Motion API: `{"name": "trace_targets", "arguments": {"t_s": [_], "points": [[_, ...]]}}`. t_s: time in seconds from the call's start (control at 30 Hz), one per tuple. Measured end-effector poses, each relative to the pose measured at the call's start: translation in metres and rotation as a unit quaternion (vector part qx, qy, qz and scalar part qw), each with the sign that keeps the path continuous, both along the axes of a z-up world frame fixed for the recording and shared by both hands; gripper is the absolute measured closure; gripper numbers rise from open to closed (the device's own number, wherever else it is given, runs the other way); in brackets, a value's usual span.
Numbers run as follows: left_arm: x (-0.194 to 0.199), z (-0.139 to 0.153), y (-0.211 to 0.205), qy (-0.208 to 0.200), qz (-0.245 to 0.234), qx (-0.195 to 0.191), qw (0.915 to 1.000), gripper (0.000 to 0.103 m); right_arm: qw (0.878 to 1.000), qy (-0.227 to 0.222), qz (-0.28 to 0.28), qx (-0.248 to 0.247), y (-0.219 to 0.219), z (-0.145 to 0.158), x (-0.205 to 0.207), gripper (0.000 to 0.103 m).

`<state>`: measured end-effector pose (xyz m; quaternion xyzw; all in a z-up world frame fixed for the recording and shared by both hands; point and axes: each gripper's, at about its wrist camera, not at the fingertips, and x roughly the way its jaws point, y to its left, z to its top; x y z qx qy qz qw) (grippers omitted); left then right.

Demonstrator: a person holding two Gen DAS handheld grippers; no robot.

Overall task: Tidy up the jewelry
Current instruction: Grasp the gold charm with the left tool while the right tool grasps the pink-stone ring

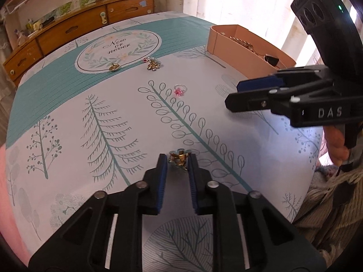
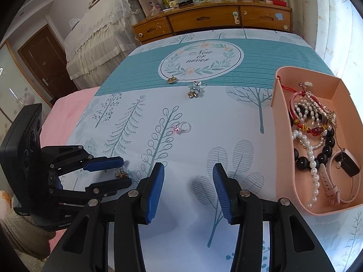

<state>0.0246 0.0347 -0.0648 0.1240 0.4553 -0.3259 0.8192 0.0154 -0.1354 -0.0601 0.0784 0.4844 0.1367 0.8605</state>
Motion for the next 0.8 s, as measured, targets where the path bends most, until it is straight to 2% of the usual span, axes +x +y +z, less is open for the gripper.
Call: {"name": "trace_targets", "arguments": {"t_s": [0.13,0.2,0.33,0.43,0.8], "points": [[0.005,0.001,0.004,0.012,0.036,-0.016,0.9992,0.088,1.0,0.002,0.01,-0.001,0.01,-0.003,0.007,0.058],[0.011,0.001,0.009,0.016,0.069,-0.019,0.9973,0.088,1.0,0.001,0.019,-0.002,0.018,-0.004,0.012,0.059],[0.019,0.0,0.018,0.019,0.137,-0.013,0.9903,0.088,0.999,0.001,0.033,-0.002,0.034,-0.007,0.023,0.065],[0.021,0.0,0.024,0.023,0.163,-0.019,0.9861,0.088,0.999,0.004,0.032,-0.003,0.042,-0.012,0.033,0.069],[0.021,0.001,0.039,0.046,0.177,-0.058,0.9813,0.088,0.999,-0.004,0.005,-0.041,0.059,-0.021,0.059,0.075]]}}
